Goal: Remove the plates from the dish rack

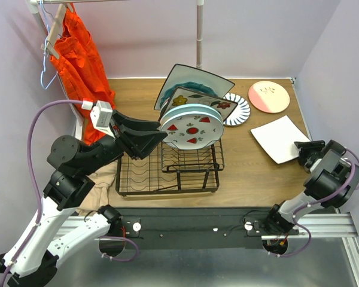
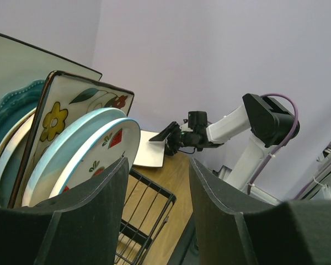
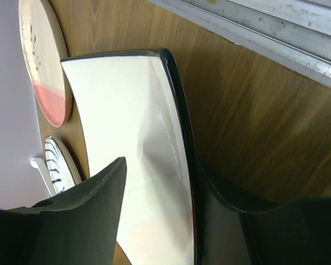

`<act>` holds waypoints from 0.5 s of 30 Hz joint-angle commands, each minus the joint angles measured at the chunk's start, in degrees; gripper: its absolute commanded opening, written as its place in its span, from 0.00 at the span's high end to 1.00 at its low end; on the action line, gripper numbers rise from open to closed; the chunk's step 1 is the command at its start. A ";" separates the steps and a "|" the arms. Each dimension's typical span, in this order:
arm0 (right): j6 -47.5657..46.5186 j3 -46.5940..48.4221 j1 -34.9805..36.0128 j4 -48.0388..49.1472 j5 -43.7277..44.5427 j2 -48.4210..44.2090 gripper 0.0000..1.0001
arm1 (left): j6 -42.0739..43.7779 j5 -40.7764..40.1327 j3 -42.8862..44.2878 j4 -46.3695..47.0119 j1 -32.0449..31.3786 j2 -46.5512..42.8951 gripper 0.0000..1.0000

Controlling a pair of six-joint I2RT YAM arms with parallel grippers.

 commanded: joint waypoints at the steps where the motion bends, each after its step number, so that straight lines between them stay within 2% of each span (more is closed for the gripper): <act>1: -2.25 4.11 -0.32 -4.75 4.46 0.53 0.35 | 0.87 -0.98 0.18 0.32 0.19 -0.15 0.43; 6: -3.39 6.31 -0.32 -14.95 12.36 -2.29 0.27 | 0.87 -1.94 0.35 -0.74 0.19 -1.12 0.43; 15: -4.71 7.19 -0.32 -26.12 20.36 -6.59 0.25 | 0.70 -1.24 -0.26 -0.30 0.19 -1.91 0.43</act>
